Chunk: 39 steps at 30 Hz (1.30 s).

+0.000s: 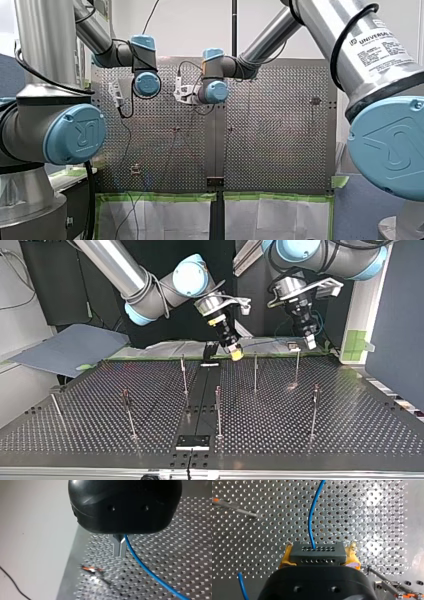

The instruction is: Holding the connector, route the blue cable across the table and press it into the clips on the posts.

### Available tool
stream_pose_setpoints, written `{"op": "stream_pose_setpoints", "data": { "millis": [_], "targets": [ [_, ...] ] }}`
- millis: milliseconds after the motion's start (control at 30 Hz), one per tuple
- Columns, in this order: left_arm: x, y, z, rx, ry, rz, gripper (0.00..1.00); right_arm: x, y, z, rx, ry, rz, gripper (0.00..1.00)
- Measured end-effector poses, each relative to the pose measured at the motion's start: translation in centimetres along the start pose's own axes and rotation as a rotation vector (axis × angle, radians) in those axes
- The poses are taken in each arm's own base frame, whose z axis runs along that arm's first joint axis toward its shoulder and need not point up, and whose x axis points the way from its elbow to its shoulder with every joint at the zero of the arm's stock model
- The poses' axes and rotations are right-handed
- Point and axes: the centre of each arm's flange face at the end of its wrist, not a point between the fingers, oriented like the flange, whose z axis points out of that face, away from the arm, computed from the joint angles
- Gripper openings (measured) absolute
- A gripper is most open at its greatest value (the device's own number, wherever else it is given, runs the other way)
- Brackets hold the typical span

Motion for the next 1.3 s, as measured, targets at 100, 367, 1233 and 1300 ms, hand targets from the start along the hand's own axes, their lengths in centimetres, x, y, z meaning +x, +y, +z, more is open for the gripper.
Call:
{"op": "stream_pose_setpoints", "data": {
  "millis": [100, 367, 1233, 1300],
  "targets": [
    [-1.7, -0.1, 0.5, 0.003, -0.025, -0.014, 0.0, 0.9, -0.2, 0.5, 0.004, 0.004, 0.0, 0.0],
    [-4.7, -0.4, 1.7, 0.023, -0.091, -0.053, 0.0, 2.0, -0.4, 1.9, 0.008, 0.011, 0.001, 0.0],
    [-3.4, 1.3, 8.0, 0.06, -0.128, -0.058, 0.0, 2.6, -1.4, 7.0, 0.036, -0.011, 0.0, 0.0],
    [-3.4, 1.7, 8.5, 0.06, -0.129, -0.051, 0.0, 3.1, -1.5, 7.3, 0.038, 0.002, 0.0, 0.0]
  ]
}}
